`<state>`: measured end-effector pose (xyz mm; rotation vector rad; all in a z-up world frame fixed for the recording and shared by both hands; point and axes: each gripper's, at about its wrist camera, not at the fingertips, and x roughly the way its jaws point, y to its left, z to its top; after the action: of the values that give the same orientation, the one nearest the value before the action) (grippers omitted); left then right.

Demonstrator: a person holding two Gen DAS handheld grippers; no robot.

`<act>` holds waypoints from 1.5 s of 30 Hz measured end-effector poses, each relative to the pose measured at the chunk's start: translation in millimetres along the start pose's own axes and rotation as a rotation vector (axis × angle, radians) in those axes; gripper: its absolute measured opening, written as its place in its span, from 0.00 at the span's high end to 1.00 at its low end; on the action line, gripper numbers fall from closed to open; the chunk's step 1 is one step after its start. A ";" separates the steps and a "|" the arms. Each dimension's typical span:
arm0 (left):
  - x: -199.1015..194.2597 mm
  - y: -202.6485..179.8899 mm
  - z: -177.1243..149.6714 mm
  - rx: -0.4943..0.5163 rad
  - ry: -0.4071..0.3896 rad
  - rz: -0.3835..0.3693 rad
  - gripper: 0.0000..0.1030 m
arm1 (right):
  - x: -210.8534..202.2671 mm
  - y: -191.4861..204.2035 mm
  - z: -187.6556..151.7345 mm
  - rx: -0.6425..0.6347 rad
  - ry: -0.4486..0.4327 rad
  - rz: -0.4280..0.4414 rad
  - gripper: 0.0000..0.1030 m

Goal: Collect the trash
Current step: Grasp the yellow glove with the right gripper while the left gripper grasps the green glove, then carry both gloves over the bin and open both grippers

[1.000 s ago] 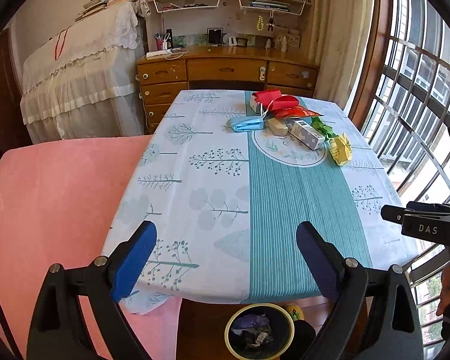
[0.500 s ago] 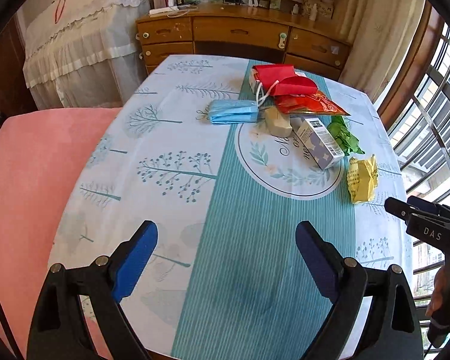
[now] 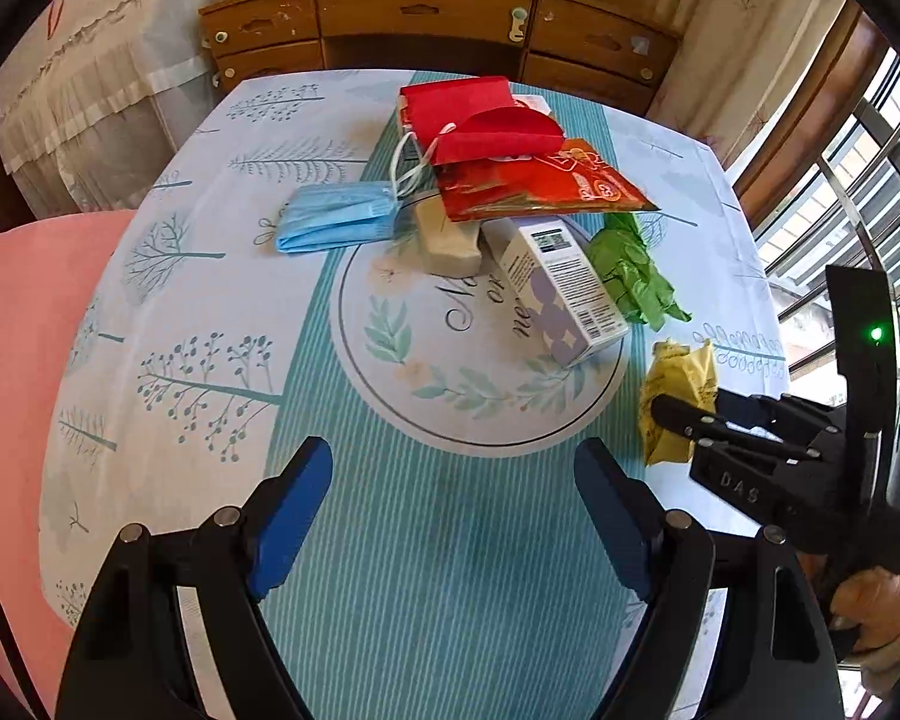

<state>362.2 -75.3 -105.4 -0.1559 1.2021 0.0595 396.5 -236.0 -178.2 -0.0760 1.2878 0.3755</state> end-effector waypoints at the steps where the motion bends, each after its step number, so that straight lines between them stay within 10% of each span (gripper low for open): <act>1: 1.3 -5.0 4.7 -0.001 0.000 -0.011 0.21 | -2.0 -2.4 -0.1 -0.001 -0.002 0.012 0.67; 20: 63.1 -122.2 108.4 0.180 0.046 -0.053 0.23 | -44.0 -96.9 33.1 0.183 -0.113 0.047 0.73; 34: 136.7 -160.4 101.3 0.333 0.189 0.095 0.55 | -31.7 -108.7 27.6 0.219 -0.094 0.060 0.73; 45: 79.5 -138.1 77.8 0.278 0.124 -0.062 0.70 | -39.7 -82.7 14.2 0.162 -0.061 0.050 0.73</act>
<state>480.4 -202.9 -139.9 0.0477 1.3153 -0.1733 426.6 -318.9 -149.2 0.1035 1.2568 0.3127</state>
